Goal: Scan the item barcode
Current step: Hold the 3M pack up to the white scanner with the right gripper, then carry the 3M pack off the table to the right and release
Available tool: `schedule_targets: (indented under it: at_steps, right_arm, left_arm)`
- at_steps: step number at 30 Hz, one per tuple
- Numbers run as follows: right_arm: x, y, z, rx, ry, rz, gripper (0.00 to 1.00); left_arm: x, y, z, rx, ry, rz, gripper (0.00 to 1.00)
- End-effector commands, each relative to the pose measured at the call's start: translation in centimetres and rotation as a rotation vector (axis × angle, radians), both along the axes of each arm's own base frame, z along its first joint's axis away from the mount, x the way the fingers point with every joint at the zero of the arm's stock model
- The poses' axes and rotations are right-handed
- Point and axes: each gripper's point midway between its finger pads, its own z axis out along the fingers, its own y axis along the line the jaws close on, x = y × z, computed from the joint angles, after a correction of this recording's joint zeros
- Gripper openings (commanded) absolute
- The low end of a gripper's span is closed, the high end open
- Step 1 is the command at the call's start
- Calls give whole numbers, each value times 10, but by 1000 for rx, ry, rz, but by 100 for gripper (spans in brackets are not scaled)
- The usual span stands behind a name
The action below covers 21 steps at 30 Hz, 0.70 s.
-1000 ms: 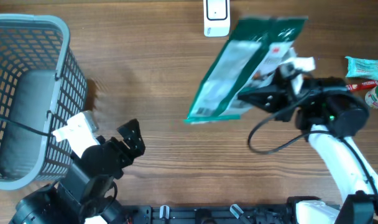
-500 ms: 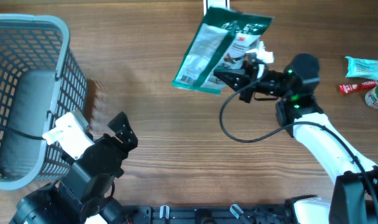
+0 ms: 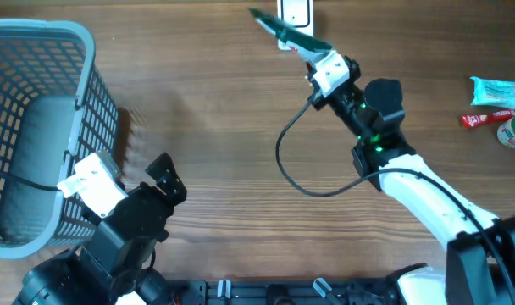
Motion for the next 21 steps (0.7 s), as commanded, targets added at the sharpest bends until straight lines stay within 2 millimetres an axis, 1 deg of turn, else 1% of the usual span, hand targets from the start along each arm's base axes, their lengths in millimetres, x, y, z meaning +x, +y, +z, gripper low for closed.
schedule_targets:
  at_steps: [1, 5, 6, 7, 10, 12, 16, 19, 21]
  right_arm:
    - [30, -6, -6, -68, -44, -100, 4]
    - [62, -1, -17, -119, -67, -134, 5]
    - [71, -1, -18, -124, -70, -153, 5]
    - [85, -2, -21, -158, -84, -186, 4]
    - [113, -3, -41, -280, -109, -262, 5]
    - [130, 0, -58, -354, -122, -311, 4]
    - [148, 14, -82, -357, -115, -315, 5]
    - [155, 19, -88, -359, -112, -344, 5]
    - [153, 23, -87, -355, -118, -344, 5]
  left_arm:
    - [1, 3, 1, 8, -11, 23, 100]
    - [1, 3, 1, 8, -11, 23, 100]
    - [1, 3, 1, 8, -11, 23, 100]
    - [1, 3, 1, 8, -11, 23, 100]
    - [1, 3, 1, 8, -11, 23, 100]
    - [1, 3, 1, 8, -11, 23, 100]
    - [1, 3, 1, 8, -11, 23, 100]
    - [1, 3, 1, 8, -11, 23, 100]
    - [1, 3, 1, 8, -11, 23, 100]
